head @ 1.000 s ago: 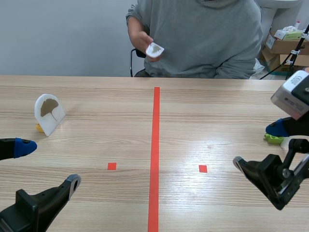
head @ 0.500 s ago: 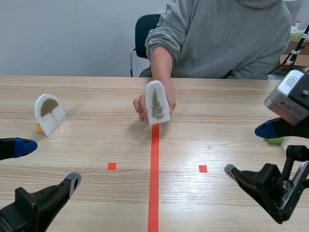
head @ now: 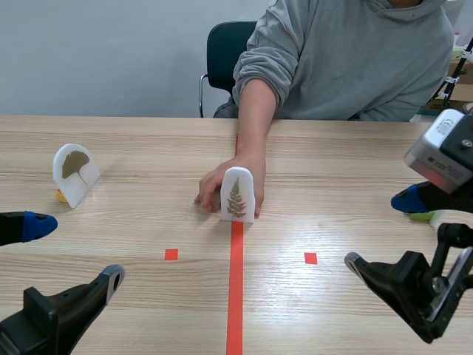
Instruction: Do the leaf sorting experiment
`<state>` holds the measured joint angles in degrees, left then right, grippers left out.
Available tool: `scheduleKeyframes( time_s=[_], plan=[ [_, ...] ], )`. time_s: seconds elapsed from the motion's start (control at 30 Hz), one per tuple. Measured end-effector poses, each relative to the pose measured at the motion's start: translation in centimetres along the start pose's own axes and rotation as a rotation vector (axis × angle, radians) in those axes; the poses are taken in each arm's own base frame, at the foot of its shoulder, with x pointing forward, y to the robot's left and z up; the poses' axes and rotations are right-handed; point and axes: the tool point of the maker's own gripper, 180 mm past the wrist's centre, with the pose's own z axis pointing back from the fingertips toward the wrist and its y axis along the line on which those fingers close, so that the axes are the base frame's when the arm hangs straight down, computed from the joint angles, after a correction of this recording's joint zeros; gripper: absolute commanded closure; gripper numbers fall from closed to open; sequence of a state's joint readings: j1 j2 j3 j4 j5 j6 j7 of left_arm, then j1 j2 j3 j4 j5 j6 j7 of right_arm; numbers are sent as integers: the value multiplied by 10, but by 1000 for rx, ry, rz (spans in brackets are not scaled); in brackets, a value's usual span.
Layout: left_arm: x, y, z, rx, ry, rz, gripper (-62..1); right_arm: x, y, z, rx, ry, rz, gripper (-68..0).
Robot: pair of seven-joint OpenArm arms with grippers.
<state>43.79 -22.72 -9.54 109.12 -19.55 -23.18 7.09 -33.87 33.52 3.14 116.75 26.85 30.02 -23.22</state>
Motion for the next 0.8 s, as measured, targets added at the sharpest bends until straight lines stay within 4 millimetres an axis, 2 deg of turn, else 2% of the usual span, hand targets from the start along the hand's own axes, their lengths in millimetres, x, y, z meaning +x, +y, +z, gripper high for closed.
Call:
scheduleKeyframes(
  time_s=[0.8],
  plan=[
    [-4, 0, 0, 0, 23, 0, -623, -3, 0, -1, -17, 10, -4, -554]
  ],
)
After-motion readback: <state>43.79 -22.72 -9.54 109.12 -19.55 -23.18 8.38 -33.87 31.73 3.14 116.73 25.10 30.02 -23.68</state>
